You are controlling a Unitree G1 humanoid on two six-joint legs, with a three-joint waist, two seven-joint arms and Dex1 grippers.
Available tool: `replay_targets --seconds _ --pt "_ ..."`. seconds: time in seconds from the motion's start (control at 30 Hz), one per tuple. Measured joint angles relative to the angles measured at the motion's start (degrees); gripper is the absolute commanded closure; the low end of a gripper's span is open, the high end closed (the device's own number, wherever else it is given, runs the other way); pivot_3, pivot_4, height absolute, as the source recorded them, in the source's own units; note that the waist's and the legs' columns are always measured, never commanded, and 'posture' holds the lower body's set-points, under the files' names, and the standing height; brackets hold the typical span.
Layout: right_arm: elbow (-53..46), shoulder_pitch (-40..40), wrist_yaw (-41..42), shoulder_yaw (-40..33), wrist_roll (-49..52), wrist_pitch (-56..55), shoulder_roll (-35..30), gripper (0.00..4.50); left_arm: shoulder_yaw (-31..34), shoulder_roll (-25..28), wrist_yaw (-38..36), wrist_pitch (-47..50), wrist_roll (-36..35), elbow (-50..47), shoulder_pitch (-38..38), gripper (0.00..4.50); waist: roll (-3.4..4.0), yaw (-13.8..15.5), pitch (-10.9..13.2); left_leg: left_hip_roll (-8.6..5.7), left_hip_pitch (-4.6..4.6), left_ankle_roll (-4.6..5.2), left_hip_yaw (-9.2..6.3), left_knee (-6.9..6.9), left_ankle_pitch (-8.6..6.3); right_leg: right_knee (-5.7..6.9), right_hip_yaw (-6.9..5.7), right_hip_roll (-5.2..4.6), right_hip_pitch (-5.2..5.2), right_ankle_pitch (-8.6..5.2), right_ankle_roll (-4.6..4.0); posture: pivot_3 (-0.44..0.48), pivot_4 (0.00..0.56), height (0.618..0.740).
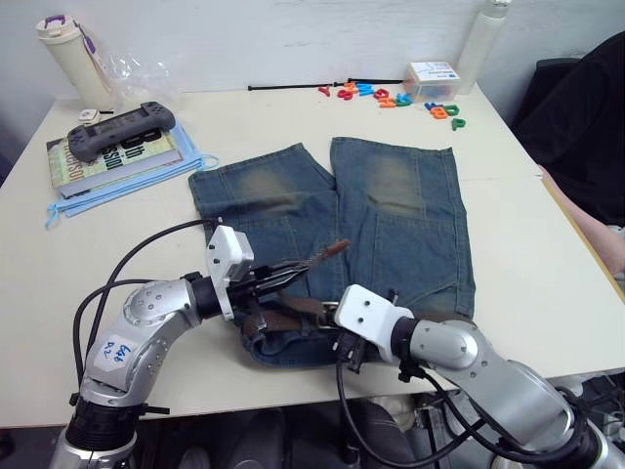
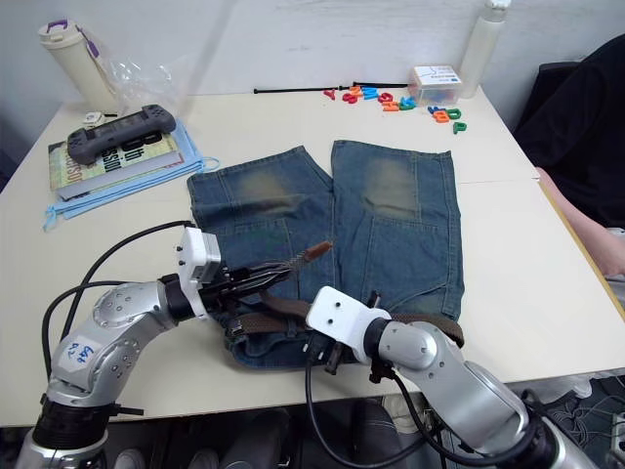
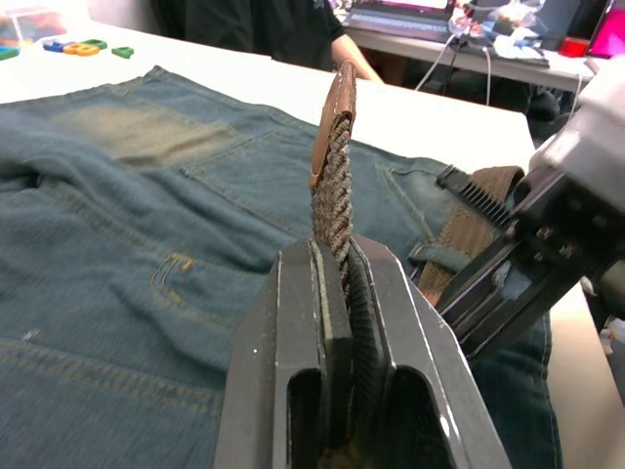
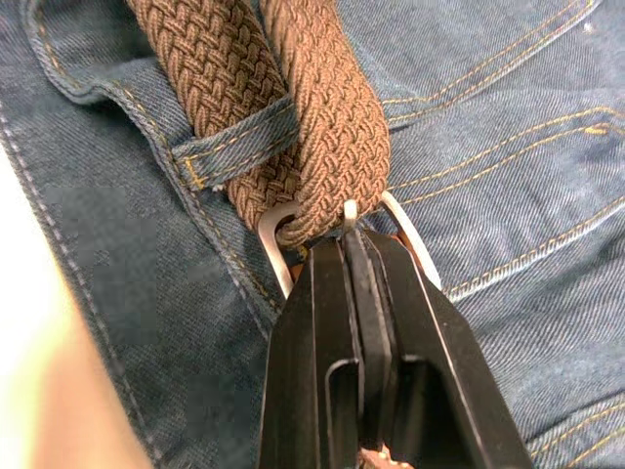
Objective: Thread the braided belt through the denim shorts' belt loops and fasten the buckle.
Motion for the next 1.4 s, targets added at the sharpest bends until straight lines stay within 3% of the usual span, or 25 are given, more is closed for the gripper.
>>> replay_targets --seconds 0.23,0.43,0.6,0.83,1.03,1.4 --pt "0.41 -2.86 0.19 4.09 -2.29 1.29 -0.69 4.45 -1.19 -3.99 1.22 0.23 0.44 3.19 -3.31 4.50 -0.02 -0.03 -0.02 0.00 0.03 -0.01 0.00 0.01 0.01 0.05 -0.01 0.01 0.02 0.00 0.00 0.000 0.150 0.659" --pt "0.54 -6.20 0.48 7.45 -2.94 4.32 -0.87 4.45 -3.49 -9.58 1.71 3.55 -0.93 8.07 -12.18 4.50 -0.10 -0.10 -0.09 -0.01 0.07 -0.25 -0.02 0.04 0.14 0.09 -0.04 0.02 0.05 0.01 0.02 0.000 0.150 0.659" --pt "1.03 -9.53 0.80 9.70 -2.99 7.02 -0.42 4.45 -7.05 -11.11 -1.51 5.82 -1.33 12.92 -17.55 4.50 -0.13 -0.58 -0.12 0.00 0.10 -0.34 -0.02 0.03 0.21 0.17 -0.04 0.02 0.05 0.01 0.02 0.000 0.150 0.659" --pt "2.03 -12.24 1.77 10.98 -2.83 9.20 0.15 4.45 -11.22 -14.11 -6.12 3.25 3.31 25.42 -25.72 4.50 -0.23 -0.68 -0.28 -0.02 0.17 -0.17 -0.07 0.04 0.15 0.21 -0.08 0.01 0.11 0.02 0.02 0.000 0.150 0.659" --pt "2.86 -12.99 2.54 11.16 -2.92 9.13 0.24 4.45 -16.54 -21.12 -10.88 0.76 7.23 35.57 -31.52 4.50 -0.24 -0.82 -0.28 -0.04 0.15 -0.13 -0.07 0.04 0.17 0.24 -0.09 -0.01 0.10 0.03 0.04 0.000 0.150 0.659" --pt "3.14 -12.08 2.81 10.62 -4.22 7.87 -0.63 4.45 -16.81 -30.53 -8.99 -3.25 15.70 51.69 -39.86 4.50 -0.23 0.13 -0.30 -0.14 0.15 -0.02 -0.10 0.06 0.23 0.19 -0.10 -0.09 0.17 0.12 0.17 0.000 0.150 0.659"
